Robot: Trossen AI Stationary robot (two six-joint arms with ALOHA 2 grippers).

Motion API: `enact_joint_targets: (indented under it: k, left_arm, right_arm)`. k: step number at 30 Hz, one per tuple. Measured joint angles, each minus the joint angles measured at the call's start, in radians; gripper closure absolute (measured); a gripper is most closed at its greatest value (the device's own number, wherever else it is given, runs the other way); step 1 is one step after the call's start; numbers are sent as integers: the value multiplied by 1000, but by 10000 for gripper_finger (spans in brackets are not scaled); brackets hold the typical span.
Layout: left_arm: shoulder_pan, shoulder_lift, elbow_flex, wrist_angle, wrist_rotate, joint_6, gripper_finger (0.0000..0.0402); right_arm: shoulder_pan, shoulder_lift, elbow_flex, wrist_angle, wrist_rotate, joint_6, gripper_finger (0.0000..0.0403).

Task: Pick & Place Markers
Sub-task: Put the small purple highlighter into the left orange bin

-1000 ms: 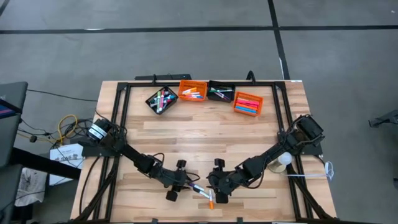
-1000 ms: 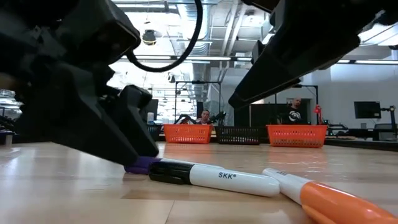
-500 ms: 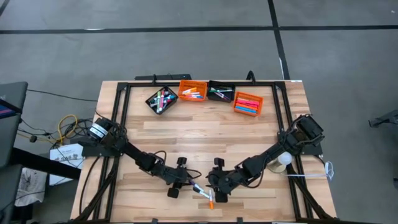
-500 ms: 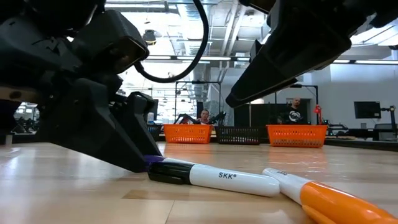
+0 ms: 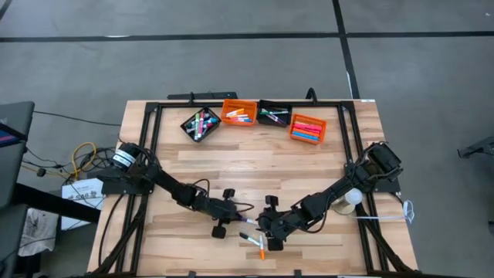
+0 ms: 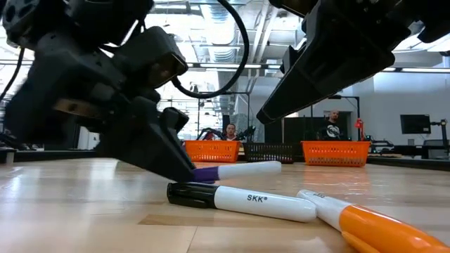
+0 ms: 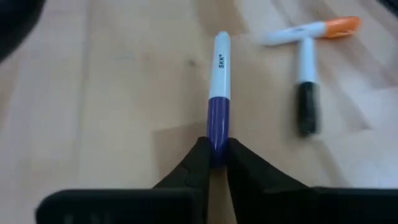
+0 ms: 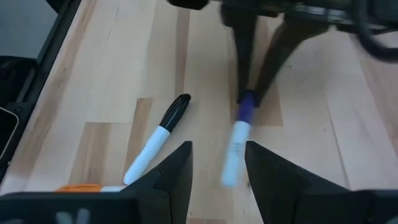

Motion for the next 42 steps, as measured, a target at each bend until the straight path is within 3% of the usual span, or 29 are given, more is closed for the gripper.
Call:
enact_joint_targets:
  k: [11, 14, 17, 22, 29, 36, 42]
  left_arm:
    - [72, -36, -3, -49, -5, 116, 367]
    - [109, -118, -7, -185, -34, 128, 369]
    - [153, -238, -7, -312, -127, 137, 367]
    - [255, -432, -34, -376, -216, 235, 371]
    - [540, -601, -35, -403, -267, 414, 383]
    - [919, -557, -35, -343, -4, 573, 394]
    - [1062, -520, -18, -312, 157, 592, 395]
  right_arm:
    - [-31, -48, -1, -17, 9, -49, 292]
    - [-32, -103, 0, -18, 50, -65, 296]
    - [-25, -162, 0, -29, 95, -77, 296]
    - [-9, -235, 1, -33, 204, -77, 296]
    - [-27, -257, 1, -40, 270, -104, 296]
    - [-112, -251, 1, -41, 269, -103, 296]
    - [-173, -251, 1, -48, 262, -104, 295]
